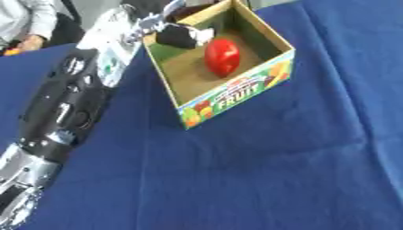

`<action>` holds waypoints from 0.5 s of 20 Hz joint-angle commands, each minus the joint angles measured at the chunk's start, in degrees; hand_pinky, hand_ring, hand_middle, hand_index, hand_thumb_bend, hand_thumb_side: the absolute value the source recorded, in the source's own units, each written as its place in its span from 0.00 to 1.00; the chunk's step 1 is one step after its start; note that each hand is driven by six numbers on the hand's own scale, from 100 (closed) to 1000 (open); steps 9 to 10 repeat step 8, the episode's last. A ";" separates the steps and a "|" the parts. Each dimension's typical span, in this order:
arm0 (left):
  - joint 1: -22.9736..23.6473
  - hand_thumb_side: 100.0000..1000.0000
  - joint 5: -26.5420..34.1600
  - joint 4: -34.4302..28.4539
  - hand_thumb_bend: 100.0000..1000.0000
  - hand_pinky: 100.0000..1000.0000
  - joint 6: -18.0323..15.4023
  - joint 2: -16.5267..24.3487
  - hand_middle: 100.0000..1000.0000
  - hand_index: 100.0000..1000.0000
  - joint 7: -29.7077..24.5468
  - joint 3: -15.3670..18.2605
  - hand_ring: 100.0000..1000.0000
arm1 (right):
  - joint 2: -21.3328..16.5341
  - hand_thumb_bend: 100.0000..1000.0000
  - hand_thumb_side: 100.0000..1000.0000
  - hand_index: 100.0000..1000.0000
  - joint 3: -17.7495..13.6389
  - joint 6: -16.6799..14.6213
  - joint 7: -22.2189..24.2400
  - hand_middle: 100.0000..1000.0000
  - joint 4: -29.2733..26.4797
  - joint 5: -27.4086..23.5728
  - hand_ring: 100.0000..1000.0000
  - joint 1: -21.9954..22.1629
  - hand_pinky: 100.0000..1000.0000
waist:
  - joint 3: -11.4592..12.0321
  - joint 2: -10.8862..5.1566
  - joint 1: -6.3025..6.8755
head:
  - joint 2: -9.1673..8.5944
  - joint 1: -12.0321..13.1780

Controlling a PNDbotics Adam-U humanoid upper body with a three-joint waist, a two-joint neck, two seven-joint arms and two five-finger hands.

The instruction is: Pick up objects on the table and place them in the box.

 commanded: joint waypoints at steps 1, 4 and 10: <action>0.51 0.66 1.83 -9.77 0.21 0.65 2.33 4.30 0.75 0.91 1.23 1.15 0.72 | -0.81 0.04 0.58 0.67 -0.78 0.12 -0.40 0.44 -1.16 -0.09 0.71 -0.08 0.65 | 0.71 -1.91 -1.07 | 0.90 -0.65; 3.76 0.73 5.86 -19.27 0.13 0.57 5.31 6.65 0.71 0.88 1.66 2.01 0.67 | -0.97 0.04 0.58 0.67 -1.07 0.19 -0.76 0.44 -1.16 0.01 0.70 0.49 0.65 | 1.96 -2.52 -1.41 | 1.43 -1.27; 10.33 0.73 13.14 -30.42 0.14 0.42 9.10 8.29 0.67 0.94 3.29 3.99 0.57 | -0.95 0.03 0.58 0.67 -1.41 0.13 -1.35 0.45 -1.16 -0.01 0.70 0.75 0.65 | 3.78 -3.41 -2.33 | 2.23 -1.71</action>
